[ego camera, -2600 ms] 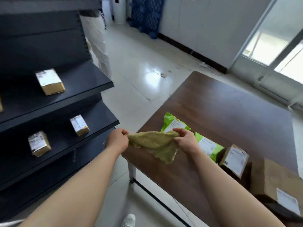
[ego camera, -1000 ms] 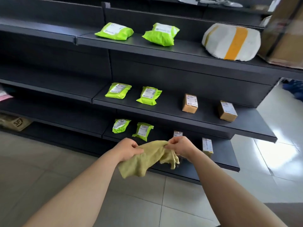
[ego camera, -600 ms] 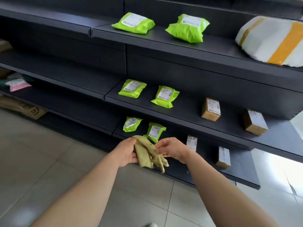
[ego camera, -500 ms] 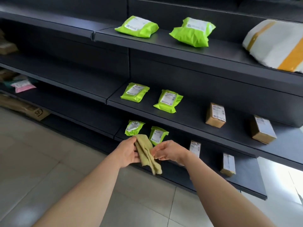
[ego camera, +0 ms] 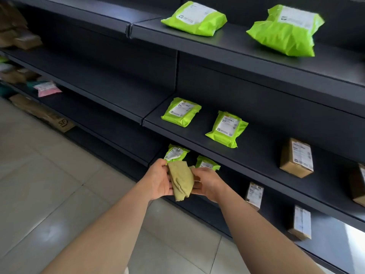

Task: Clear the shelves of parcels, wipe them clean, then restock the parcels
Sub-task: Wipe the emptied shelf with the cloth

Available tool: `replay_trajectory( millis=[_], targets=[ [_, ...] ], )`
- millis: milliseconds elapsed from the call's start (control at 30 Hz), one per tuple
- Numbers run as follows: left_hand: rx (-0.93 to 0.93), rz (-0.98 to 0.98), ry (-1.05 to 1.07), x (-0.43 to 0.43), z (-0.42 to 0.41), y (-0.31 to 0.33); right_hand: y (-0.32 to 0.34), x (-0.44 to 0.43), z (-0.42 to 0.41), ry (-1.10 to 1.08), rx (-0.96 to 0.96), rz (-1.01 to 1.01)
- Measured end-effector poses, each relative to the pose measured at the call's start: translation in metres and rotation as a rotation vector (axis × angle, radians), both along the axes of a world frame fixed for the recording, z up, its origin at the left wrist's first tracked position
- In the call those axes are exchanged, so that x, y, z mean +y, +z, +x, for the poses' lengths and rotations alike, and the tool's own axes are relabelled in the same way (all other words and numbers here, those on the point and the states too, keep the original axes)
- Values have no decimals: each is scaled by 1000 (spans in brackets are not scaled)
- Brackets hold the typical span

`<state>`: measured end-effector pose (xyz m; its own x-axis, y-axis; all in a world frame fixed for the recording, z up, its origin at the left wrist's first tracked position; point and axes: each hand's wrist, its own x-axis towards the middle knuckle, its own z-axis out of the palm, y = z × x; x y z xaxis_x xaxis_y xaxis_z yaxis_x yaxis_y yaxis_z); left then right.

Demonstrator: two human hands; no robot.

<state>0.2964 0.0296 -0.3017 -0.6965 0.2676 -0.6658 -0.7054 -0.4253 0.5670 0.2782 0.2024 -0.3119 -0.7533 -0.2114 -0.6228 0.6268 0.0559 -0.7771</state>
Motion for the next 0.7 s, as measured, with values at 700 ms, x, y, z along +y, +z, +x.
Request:
replay_trajectory(
  millis=[700],
  targets=[
    [-23,-674,-446,-142,-108,-175,-172,-144,-50,-510,-98,126]
  ],
)
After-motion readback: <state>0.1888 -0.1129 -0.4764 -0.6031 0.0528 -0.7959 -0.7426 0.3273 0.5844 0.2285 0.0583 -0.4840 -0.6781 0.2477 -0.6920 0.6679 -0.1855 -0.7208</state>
